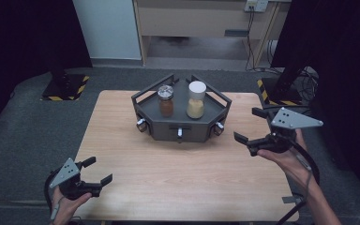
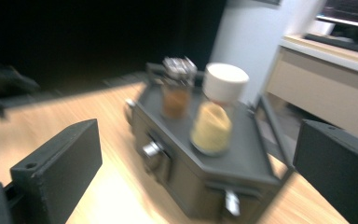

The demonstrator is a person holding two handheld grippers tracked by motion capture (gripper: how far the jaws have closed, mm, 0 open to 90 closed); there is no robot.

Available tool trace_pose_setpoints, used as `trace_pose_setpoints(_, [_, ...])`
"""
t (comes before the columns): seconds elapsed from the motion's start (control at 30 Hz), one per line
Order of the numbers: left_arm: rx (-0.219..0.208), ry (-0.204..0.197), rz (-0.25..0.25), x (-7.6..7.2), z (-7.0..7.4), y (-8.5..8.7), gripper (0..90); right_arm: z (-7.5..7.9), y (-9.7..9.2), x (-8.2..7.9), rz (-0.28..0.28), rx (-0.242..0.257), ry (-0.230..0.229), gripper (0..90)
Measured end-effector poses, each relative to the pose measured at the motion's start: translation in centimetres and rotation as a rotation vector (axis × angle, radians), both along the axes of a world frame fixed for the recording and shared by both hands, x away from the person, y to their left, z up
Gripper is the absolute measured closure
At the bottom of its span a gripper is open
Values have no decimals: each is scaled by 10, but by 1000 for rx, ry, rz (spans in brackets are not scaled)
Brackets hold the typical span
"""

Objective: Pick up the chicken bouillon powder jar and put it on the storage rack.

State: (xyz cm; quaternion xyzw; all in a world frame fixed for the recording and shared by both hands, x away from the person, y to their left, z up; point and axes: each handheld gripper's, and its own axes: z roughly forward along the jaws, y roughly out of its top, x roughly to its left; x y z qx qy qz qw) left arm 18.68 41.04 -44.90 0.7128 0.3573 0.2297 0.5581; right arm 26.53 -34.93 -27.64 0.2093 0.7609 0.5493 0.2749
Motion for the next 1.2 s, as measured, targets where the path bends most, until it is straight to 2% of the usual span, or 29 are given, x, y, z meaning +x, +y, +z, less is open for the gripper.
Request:
trace_pose_setpoints(0.17, [2,0,2,0,0,0,14,-16,-8,-16,-30,3,-1,17])
trace_pose_setpoints(0.57, [2,-4,8,-1,0,-1,12,-57,-27,-38,-82,98,43,14])
trace_pose_setpoints(0.77, [3,-9,14,-2,0,-1,12,-78,-32,-45,-113,123,64,14])
trace_pose_setpoints(0.97, [1,-13,19,-3,0,-1,11,-98,-32,-54,-162,125,71,12])
trace_pose_setpoints(1.1, [0,-15,22,-4,0,-1,11,-111,-34,-57,-176,133,83,10])
trace_pose_setpoints(1.2, [0,-14,22,-4,0,-1,10,-117,-33,-59,-184,112,92,10])
